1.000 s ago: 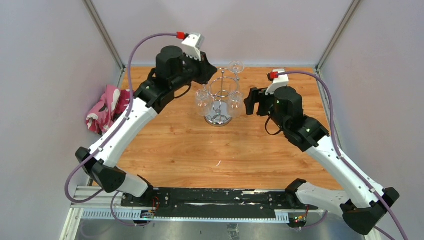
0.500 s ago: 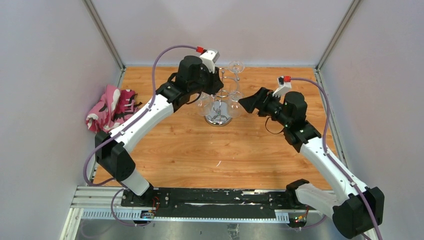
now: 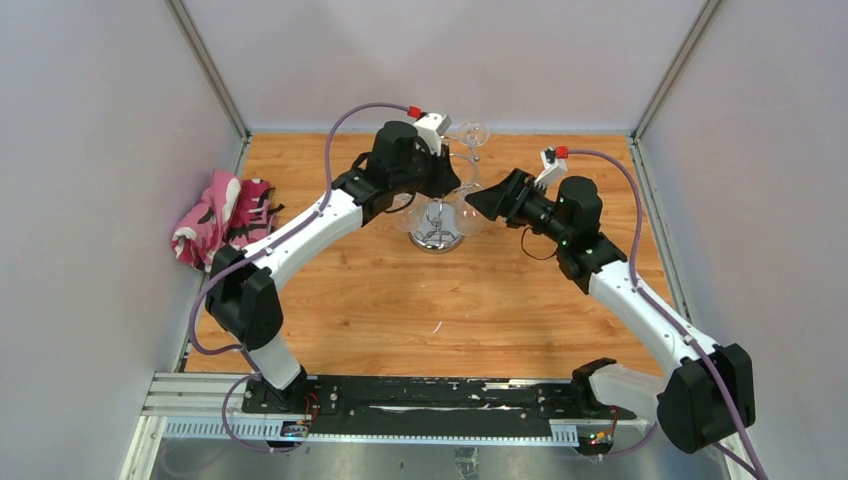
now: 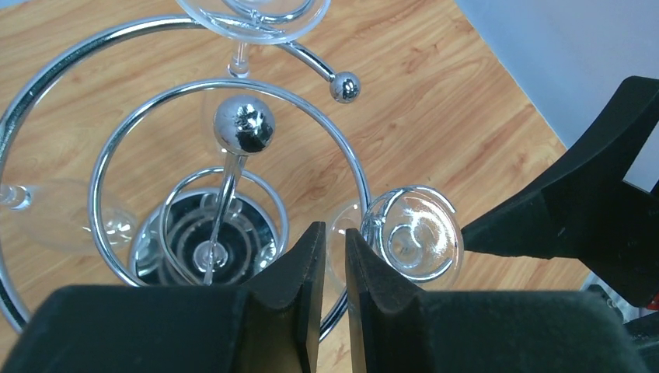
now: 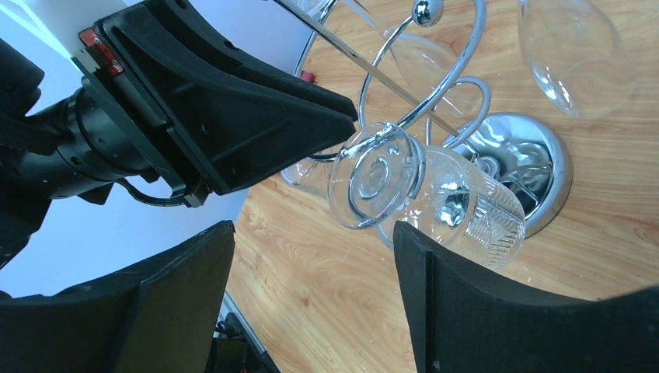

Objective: Take the wine glass off the wine glass rack

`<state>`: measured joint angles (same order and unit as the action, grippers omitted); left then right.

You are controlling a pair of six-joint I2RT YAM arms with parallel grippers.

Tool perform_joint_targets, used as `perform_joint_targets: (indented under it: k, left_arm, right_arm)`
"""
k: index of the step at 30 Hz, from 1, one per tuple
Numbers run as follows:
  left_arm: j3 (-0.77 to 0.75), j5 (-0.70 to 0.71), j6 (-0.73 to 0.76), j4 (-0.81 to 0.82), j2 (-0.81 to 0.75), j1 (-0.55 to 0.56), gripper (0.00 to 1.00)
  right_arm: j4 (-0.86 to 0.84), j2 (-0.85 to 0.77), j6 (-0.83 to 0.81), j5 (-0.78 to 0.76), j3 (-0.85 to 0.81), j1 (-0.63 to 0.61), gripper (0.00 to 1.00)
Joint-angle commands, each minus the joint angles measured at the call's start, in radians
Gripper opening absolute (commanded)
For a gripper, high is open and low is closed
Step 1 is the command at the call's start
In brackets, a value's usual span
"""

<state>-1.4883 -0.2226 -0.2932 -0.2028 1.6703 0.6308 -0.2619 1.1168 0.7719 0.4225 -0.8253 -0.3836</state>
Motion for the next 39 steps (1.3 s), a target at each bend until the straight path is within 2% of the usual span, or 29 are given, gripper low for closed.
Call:
perform_joint_targets:
  k: [1, 5, 8, 28, 35, 39]
  left_arm:
    - [0.023, -0.027, -0.019, 0.044, 0.019, 0.009, 0.20]
    - [0.044, -0.029, -0.028, 0.059, 0.017, 0.009, 0.20]
    - [0.056, -0.041, -0.038, 0.070, 0.017, 0.009, 0.20]
    - [0.062, -0.059, -0.049, 0.081, 0.022, 0.010, 0.19]
    - [0.065, -0.065, -0.049, 0.082, 0.029, 0.010, 0.19]
    - [0.068, -0.070, -0.046, 0.081, 0.026, 0.009, 0.19]
  right_arm:
    - [-0.057, 0.031, 0.023, 0.027, -0.015, 0.015, 0.78]
    - [-0.064, 0.069, 0.031, 0.025, -0.028, 0.015, 0.73]
    - [-0.105, 0.089, 0.051, 0.034, -0.018, 0.015, 0.64]
    - [-0.065, 0.065, 0.053, 0.029, -0.073, 0.012, 0.52]
    - [-0.097, 0.139, 0.068, 0.056, -0.101, 0.011, 0.36]
    - [-0.090, 0.153, 0.059, 0.044, -0.119, 0.009, 0.33]
